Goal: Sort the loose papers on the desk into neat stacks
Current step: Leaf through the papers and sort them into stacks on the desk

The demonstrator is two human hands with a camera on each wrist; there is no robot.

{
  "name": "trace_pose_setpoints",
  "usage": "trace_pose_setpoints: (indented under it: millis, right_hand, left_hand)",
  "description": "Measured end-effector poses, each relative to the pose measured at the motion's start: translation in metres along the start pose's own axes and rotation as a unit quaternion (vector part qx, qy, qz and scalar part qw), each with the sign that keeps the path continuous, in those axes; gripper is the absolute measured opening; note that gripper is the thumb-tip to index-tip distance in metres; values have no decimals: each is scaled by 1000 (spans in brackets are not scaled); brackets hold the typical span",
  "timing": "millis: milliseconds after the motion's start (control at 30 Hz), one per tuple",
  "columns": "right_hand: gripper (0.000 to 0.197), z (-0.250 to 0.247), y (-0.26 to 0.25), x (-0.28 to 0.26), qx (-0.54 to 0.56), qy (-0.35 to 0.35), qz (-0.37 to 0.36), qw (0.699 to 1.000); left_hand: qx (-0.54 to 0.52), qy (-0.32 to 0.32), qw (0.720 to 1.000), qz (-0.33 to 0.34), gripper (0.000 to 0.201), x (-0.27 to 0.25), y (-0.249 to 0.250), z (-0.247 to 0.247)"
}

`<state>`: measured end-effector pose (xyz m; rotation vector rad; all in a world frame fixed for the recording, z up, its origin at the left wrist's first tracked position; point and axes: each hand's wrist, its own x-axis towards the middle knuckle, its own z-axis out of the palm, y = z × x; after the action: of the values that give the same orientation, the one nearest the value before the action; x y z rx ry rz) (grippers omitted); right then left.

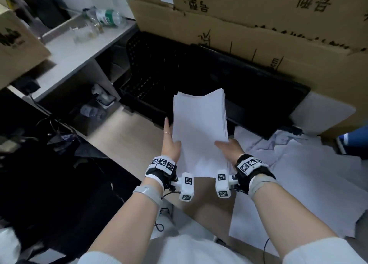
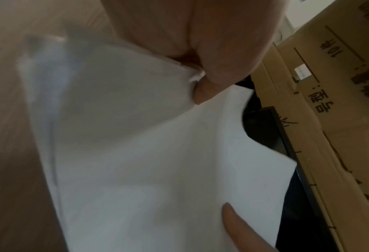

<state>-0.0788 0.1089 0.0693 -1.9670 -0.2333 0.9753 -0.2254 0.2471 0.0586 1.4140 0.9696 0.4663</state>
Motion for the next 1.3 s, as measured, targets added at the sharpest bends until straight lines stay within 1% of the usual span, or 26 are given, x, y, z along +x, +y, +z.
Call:
trace_pose_setpoints:
  millis: [33, 67, 100, 133, 167, 200, 233, 267, 300, 333, 367, 400, 433, 467, 533, 633, 733, 833, 867, 933, 1067, 1100, 1167, 1200, 1300]
  right_hand:
    - [18, 16, -11, 0, -23, 7, -11, 1000]
    - [14, 32, -22, 1, -36, 10, -22, 999]
    - [10, 48, -33, 0, -31, 2, -34, 999]
    - [12, 64, -43, 2, -13, -17, -44, 999]
    - [19, 79, -51, 3, 6, -49, -53, 997]
    - [31, 93, -56, 7, 9, -87, -65, 994]
    - [47, 107, -61, 9, -6, -126, -81, 989]
    - [63, 120, -64, 13, -35, -161, -95, 982]
    - [75, 131, -70, 13, -56, -184, -104, 976]
    - [82, 140, -73, 16, -64, -194, -105, 973]
    - [84, 147, -76, 17, -56, -196, -104, 974]
    - [83, 153, -76, 21, -44, -190, -104, 975]
    - [81, 157, -77, 23, -35, -182, -104, 977]
    - [78, 161, -75, 26, -28, -174, -100, 979]
    - [77, 164, -73, 29, -21, -157, -96, 983]
    - [84, 170, -70, 29, -12, -148, -95, 984]
    - [91, 173, -65, 33, -25, -141, -99, 985]
    - [84, 171, -64, 36, -16, -122, -103, 987]
    - [80, 170, -64, 37, -7, -112, -104, 988]
    - [75, 168, -62, 36, 8, -109, -102, 989]
    - [74, 168, -53, 38, 19, -147, -108, 983]
    - [71, 168, -50, 38, 11, -153, -110, 982]
    - [62, 168, -46, 37, 4, -165, -107, 980]
    - [58, 170, -43, 36, 15, -176, -110, 978]
    - [47, 175, -38, 32, 8, -202, -123, 972]
  left_hand:
    - [-1, -10, 1000, 3, 90, 6, 5, -13]
    - [-2, -17, 1000, -2, 86, 15, 6, -26]
    - [-6, -33, 999, -13, 76, 24, 7, -39]
    - [-15, -52, 998, -29, 58, 33, 7, -50]
    - [-31, -68, 996, -57, 39, 41, 8, -60]
    - [-51, -82, 991, -93, 35, 50, 7, -68]
    - [-62, -85, 986, -127, 44, 58, 4, -76]
    - [-65, -88, 984, -143, 52, 65, 2, -82]
    - [-62, -83, 985, -138, 51, 70, 0, -88]
    - [-58, -75, 988, -121, 45, 76, -4, -94]
    - [-50, -68, 991, -106, 35, 80, -7, -100]
    - [-43, -61, 992, -102, 26, 85, -10, -107]
    - [-46, -61, 992, -104, 22, 88, -11, -113]
    - [-54, -63, 990, -111, 23, 91, -13, -118]
    - [-69, -71, 987, -124, 35, 93, -14, -124]
    - [-69, -78, 986, -129, 55, 93, -14, -128]
    - [-61, -76, 987, -129, 59, 93, -13, -130]
    - [-56, -62, 988, -128, 83, 92, -12, -129]
    - [-51, -55, 989, -125, 86, 91, -12, -129]
    - [-42, -45, 990, -124, 80, 86, -11, -127]
    - [-41, -15, 992, -122, 70, 74, -14, -124]
    - [-30, -4, 992, -119, 64, 70, -15, -123]
    - [0, 10, 994, -112, 45, 61, -18, -122]
    - [10, 12, 994, -107, 38, 57, -19, -122]
    - [15, 21, 994, -111, 27, 45, -22, -121]
